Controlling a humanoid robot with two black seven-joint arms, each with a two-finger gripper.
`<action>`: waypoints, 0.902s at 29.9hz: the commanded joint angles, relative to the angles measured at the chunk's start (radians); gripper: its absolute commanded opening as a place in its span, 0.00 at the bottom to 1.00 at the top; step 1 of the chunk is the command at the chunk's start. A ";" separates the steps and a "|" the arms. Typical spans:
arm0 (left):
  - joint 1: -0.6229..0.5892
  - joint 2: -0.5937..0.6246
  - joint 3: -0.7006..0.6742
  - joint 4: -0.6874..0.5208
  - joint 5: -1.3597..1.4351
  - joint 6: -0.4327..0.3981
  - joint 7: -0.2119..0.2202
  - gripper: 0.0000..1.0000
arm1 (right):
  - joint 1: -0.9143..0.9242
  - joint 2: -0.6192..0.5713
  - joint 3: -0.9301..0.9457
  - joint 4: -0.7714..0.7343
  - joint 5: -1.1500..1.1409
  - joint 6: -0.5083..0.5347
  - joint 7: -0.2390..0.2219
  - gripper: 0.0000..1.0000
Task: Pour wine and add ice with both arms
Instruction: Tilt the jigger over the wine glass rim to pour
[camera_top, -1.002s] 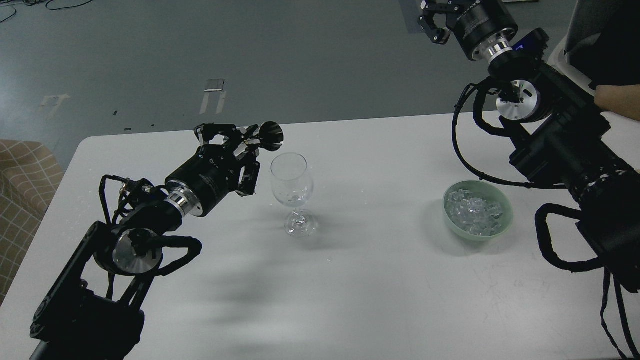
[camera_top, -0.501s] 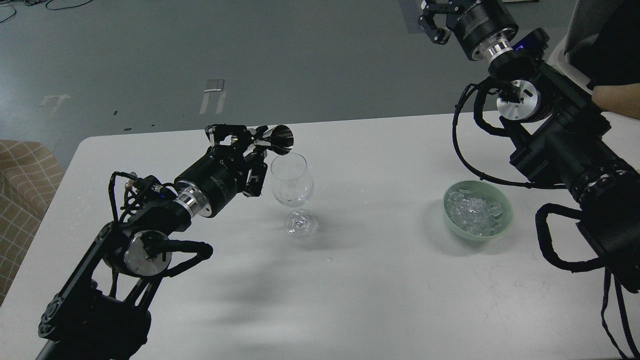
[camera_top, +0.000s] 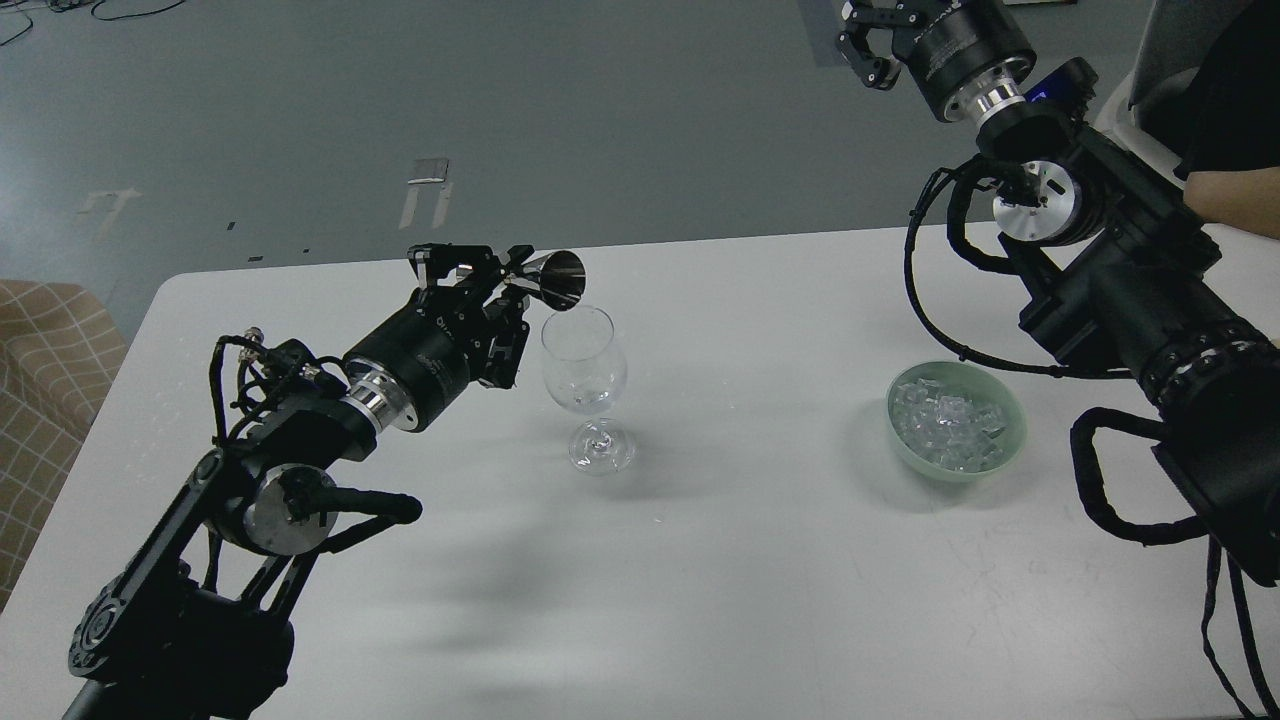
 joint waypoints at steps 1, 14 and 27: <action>-0.002 0.003 0.000 0.000 0.009 -0.005 -0.014 0.00 | 0.000 0.000 0.001 0.000 0.000 0.000 0.000 1.00; -0.006 0.006 0.000 0.002 0.087 -0.029 -0.070 0.00 | 0.000 0.000 0.003 0.000 0.000 0.000 0.000 1.00; -0.009 0.018 0.000 0.002 0.175 -0.041 -0.136 0.00 | 0.000 0.000 0.003 0.000 0.000 0.000 0.000 1.00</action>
